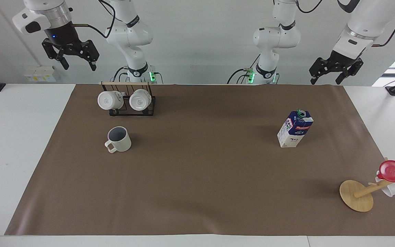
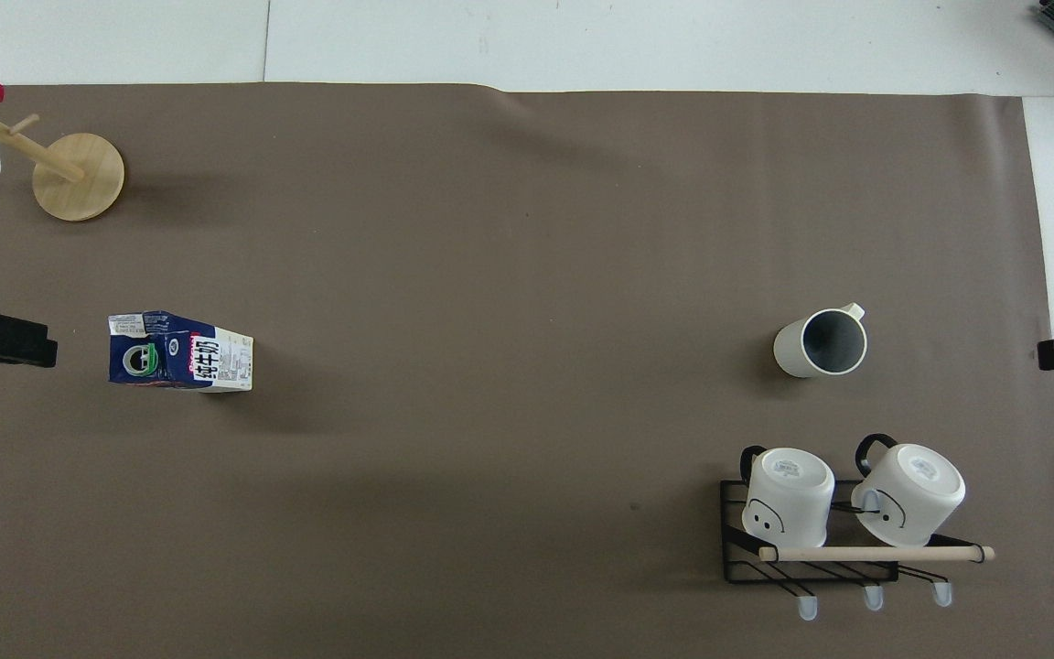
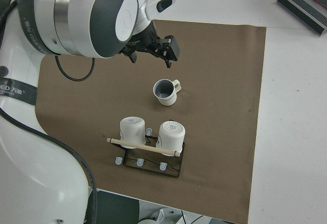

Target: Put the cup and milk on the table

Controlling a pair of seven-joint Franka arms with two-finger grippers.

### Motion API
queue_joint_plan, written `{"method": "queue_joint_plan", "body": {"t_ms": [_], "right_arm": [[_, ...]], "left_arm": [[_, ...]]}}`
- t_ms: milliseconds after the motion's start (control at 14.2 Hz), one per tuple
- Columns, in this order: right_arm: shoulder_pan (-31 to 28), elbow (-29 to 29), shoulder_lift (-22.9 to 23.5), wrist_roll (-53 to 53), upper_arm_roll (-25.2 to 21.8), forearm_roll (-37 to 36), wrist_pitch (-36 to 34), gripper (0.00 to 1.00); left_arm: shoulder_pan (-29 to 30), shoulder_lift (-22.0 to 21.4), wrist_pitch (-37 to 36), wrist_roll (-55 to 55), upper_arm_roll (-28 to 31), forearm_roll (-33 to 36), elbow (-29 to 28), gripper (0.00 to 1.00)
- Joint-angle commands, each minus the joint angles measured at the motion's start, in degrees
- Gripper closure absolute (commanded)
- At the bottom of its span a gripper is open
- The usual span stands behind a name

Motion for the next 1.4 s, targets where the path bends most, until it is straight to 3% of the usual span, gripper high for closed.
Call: {"method": "queue_joint_plan", "body": {"t_ms": [0,1333], "right_arm": [[-0.23,0.02,-0.12,-0.93,0.29,-0.9,0.67,0.0],[-0.32,-0.6,-0.47,-0.93,0.21,0.16,0.67,0.0]], "left_arm": [[0.45,-0.76,0.81,-0.45,-0.39,-0.21,-1.05,0.0],[0.54,-0.67,0.28,-0.45,-0.48,-0.29,-0.7,0.0]]}}
